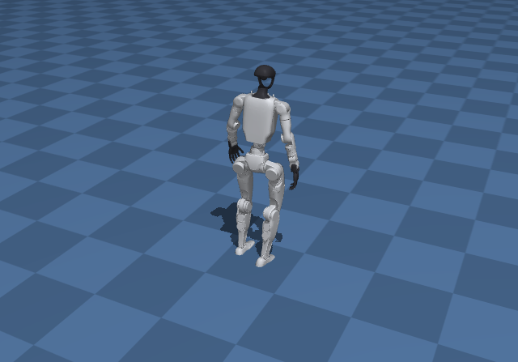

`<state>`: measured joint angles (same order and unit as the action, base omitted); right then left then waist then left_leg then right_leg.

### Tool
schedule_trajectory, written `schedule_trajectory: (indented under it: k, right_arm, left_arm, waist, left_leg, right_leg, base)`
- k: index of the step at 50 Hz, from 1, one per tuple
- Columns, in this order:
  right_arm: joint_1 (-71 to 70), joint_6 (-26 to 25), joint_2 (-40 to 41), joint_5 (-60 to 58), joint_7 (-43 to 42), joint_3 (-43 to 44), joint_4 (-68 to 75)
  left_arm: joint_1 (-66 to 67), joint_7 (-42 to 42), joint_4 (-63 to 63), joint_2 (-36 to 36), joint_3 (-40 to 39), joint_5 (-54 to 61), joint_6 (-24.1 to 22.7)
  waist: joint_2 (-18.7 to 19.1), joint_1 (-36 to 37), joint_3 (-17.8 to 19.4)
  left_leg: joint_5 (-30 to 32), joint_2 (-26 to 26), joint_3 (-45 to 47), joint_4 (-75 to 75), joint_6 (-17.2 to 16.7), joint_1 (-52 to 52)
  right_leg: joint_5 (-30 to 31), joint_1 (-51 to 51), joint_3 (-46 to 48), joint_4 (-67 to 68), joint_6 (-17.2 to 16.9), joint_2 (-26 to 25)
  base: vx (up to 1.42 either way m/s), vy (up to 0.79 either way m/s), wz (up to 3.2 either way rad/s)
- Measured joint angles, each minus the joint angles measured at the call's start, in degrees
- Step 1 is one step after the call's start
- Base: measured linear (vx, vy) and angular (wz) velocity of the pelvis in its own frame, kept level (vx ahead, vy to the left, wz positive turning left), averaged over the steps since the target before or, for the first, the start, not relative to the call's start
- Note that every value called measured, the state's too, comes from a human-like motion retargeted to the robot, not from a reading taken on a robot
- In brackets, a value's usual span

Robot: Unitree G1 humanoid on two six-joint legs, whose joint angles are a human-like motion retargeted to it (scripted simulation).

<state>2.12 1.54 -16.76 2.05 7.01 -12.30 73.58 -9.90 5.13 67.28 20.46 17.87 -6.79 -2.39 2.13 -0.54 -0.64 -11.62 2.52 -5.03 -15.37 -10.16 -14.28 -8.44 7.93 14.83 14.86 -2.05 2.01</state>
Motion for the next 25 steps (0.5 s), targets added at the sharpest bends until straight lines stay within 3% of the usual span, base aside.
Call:
schedule_trajectory:
  k: [25]
  right_arm:
    - [1.5, -0.7, -0.2, -3.7, -1.0, 0.3, 3.4]
  left_arm:
    - [-3.2, -1.6, -1.1, -2.5, 0.0, -1.1, 0.9]
  waist:
    - [0.7, -0.8, -3.5]
  left_leg:
    - [1.0, 1.1, -1.5, 0.0, -2.1, -4.3]
  right_leg:
    - [-0.5, 3.6, 2.4, 2.5, 3.0, 0.8]
  base:
    - [0.0, 0.01, 0.25]
